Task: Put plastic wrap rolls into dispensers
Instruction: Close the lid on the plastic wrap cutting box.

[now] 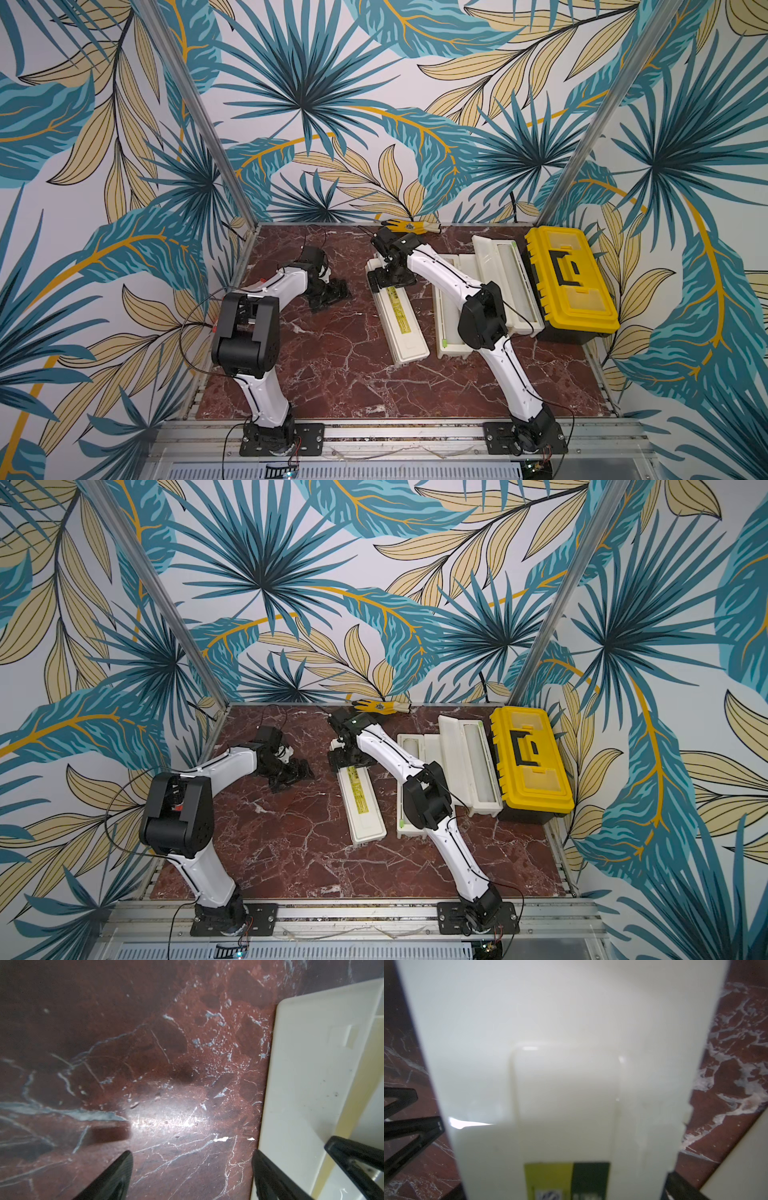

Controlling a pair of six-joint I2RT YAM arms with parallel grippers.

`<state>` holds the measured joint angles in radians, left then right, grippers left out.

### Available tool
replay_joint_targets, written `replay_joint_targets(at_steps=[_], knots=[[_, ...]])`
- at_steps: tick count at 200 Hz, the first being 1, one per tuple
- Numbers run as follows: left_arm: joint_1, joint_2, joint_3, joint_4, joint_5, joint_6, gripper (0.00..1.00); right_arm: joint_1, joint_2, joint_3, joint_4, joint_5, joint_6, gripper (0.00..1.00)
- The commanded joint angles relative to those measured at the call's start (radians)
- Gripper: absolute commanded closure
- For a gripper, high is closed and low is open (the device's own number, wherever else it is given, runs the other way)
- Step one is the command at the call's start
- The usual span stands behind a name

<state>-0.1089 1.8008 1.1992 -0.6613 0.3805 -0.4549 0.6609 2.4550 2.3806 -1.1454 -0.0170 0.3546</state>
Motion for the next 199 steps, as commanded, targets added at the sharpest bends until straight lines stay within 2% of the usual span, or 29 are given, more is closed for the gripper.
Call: replay_joint_targets(at_steps=[1, 79, 145, 199], knots=[[-0.006, -0.029, -0.015, 0.016, 0.018, -0.007, 0.1, 0.002, -0.057, 0.008, -0.01, -0.018, 0.03, 0.01], [-0.036, -0.034, -0.014, 0.016, 0.022, -0.012, 0.1, 0.001, -0.07, 0.006, -0.007, -0.036, 0.067, 0.01], [-0.043, -0.052, -0.037, 0.016, 0.02, -0.01, 0.09, 0.001, -0.04, 0.006, -0.01, 0.018, 0.079, 0.01], [-0.043, -0.055, -0.042, 0.015, 0.018, -0.01, 0.1, 0.001, -0.055, 0.009, 0.01, 0.05, 0.112, 0.16]])
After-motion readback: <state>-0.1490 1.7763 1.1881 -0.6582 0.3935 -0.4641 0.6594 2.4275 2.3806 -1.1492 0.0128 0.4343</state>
